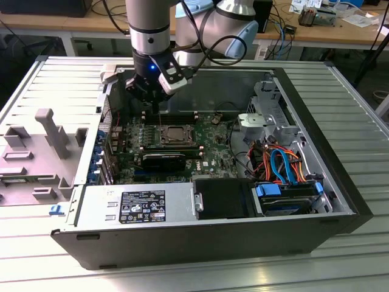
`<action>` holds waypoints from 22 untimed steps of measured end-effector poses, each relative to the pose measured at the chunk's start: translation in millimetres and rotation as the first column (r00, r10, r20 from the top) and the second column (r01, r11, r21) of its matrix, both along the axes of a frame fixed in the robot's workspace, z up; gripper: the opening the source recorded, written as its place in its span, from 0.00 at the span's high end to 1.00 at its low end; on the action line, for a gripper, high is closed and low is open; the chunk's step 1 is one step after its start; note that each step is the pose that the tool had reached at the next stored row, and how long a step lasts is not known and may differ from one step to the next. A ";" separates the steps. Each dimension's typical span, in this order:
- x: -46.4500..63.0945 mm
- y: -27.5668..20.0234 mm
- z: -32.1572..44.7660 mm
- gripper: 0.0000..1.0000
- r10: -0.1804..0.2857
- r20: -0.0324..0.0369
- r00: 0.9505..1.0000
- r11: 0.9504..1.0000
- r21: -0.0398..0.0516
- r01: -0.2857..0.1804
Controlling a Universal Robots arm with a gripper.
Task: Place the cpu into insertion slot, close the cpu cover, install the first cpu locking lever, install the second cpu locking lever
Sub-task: 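Install the first cpu locking lever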
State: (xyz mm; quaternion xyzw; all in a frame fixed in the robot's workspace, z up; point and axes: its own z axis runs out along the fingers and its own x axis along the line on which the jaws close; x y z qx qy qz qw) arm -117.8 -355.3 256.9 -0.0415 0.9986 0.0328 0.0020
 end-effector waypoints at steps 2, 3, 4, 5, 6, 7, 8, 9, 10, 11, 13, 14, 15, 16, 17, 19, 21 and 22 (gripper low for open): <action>0.4 0.0 0.0 0.89 0.000 0.000 1.000 1.000 0.000 0.000; 0.6 0.0 0.0 0.89 0.000 0.000 1.000 1.000 0.000 0.000; 0.9 0.0 0.0 0.89 0.000 0.000 1.000 1.000 0.000 0.000; 1.1 0.0 0.0 0.89 0.000 0.000 1.000 1.000 0.000 0.000; 1.3 0.0 -0.1 0.89 0.000 0.000 1.000 1.000 0.000 0.000; 1.5 0.0 -0.1 0.89 0.000 0.000 1.000 1.000 0.000 0.000; 1.8 0.0 -0.1 0.89 0.000 0.000 1.000 1.000 0.000 0.000; 2.0 0.0 -0.1 0.89 0.000 0.000 1.000 1.000 0.000 0.000; 2.3 0.0 -0.1 0.89 0.000 0.000 1.000 1.000 0.000 0.000; 2.6 0.0 -0.1 0.89 0.000 0.000 1.000 1.000 0.000 0.000; 3.1 0.0 -0.2 0.89 0.000 0.000 1.000 1.000 0.000 0.000; 3.5 0.0 -0.3 0.89 0.000 0.000 1.000 1.000 0.000 0.000; 3.7 0.0 -0.4 0.89 0.000 0.000 1.000 1.000 0.000 0.000; 3.8 0.0 -0.4 0.89 0.000 0.000 1.000 1.000 0.000 0.000; 4.0 0.0 -0.4 0.89 0.000 0.000 1.000 1.000 0.000 0.000; 4.4 0.0 -0.4 0.89 0.000 0.000 1.000 1.000 0.000 0.000; 5.0 0.0 -0.4 0.89 0.000 0.000 1.000 1.000 0.000 0.000; 5.3 0.0 -0.4 0.89 0.000 0.000 1.000 1.000 0.000 0.000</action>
